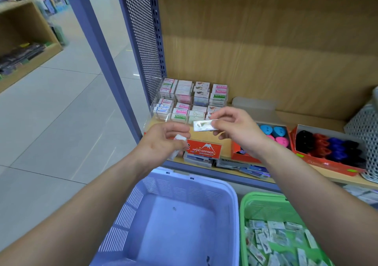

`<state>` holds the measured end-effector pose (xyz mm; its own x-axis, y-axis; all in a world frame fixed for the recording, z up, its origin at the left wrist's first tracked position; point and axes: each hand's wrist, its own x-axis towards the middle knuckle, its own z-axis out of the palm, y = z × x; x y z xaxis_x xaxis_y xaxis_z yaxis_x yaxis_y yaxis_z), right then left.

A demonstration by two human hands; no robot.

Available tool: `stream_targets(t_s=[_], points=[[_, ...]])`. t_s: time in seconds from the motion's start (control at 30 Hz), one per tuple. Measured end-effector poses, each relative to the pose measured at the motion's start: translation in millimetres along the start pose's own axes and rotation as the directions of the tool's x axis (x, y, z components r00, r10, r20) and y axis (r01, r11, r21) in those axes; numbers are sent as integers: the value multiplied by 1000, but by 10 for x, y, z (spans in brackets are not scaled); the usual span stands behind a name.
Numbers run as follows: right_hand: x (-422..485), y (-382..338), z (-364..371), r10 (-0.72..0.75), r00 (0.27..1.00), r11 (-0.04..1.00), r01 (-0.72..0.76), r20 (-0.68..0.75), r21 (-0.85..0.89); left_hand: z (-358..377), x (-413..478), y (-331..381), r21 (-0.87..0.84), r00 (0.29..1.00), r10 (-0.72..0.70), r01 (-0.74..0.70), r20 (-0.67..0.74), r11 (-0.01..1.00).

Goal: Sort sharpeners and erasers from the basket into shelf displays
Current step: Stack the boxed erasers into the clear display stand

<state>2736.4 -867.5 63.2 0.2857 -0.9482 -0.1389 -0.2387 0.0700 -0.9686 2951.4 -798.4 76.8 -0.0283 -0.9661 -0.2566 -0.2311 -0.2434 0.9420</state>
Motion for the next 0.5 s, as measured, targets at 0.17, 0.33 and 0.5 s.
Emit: stream_targets(t_s=[0.17,0.33,0.5], points=[[286,416,-348,105,968,973,-147,-226,-176,-73,94,-120,-11,998,-28,27,-58,1000],[877,627,-487,-53,953,939,-54,-300,-339,-116,285,-151,-70,976,-73,60,-204,996],[1489,805,-462,-135,967,808,-19,-217,-589,-110,397,-144,-168,975,-84,49,-207,985]])
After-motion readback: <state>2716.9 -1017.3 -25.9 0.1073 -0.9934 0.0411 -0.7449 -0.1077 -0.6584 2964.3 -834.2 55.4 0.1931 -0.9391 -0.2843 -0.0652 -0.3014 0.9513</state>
